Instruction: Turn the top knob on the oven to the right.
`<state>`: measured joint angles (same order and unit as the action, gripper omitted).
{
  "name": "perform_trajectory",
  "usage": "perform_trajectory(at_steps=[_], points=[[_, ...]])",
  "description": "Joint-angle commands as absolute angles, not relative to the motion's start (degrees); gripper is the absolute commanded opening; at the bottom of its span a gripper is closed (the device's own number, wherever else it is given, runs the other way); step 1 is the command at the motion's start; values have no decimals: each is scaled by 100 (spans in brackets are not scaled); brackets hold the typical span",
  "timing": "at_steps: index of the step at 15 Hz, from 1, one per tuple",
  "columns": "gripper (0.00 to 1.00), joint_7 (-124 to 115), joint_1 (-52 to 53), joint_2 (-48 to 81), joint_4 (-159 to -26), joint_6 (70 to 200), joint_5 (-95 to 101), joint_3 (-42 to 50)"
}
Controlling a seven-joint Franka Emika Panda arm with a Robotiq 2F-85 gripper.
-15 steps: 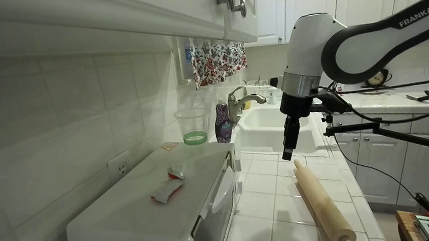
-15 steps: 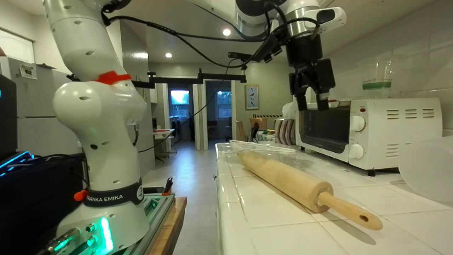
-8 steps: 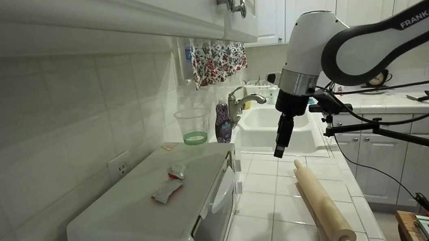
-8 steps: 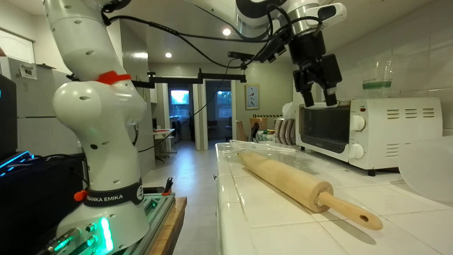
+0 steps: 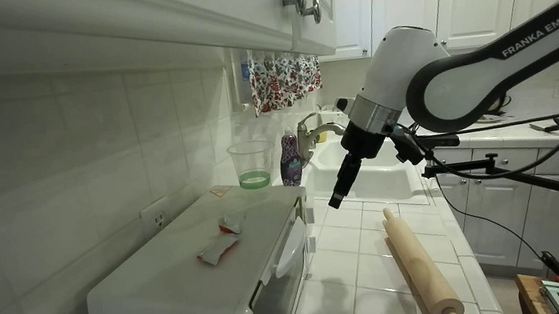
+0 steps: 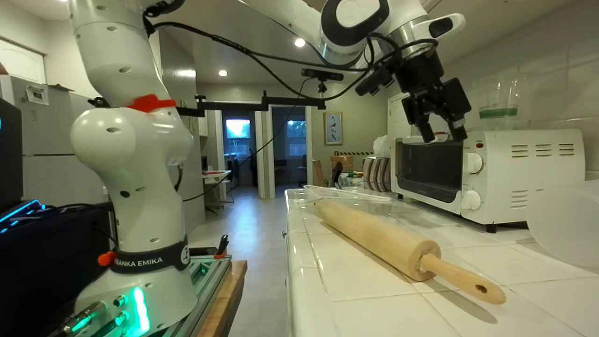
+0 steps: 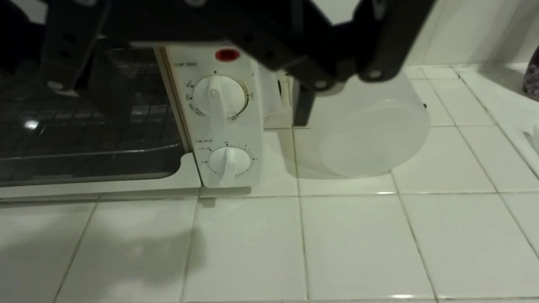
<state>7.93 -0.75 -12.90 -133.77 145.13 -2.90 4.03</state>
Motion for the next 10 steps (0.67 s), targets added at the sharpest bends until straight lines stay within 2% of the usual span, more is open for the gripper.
perform_trajectory(at_steps=[1,2,4,6,7,10], points=[[85,841,10,-1044,-13299,14867,-711,442],[68,857,23,-1021,-13308,14918,-789,431],[51,891,77,-972,-13317,15003,-957,410],[39,932,129,-968,-13357,15077,-1054,385],[52,1037,164,-961,-13361,15119,-1112,389],[56,1175,218,-924,-13350,15240,-1122,381]])
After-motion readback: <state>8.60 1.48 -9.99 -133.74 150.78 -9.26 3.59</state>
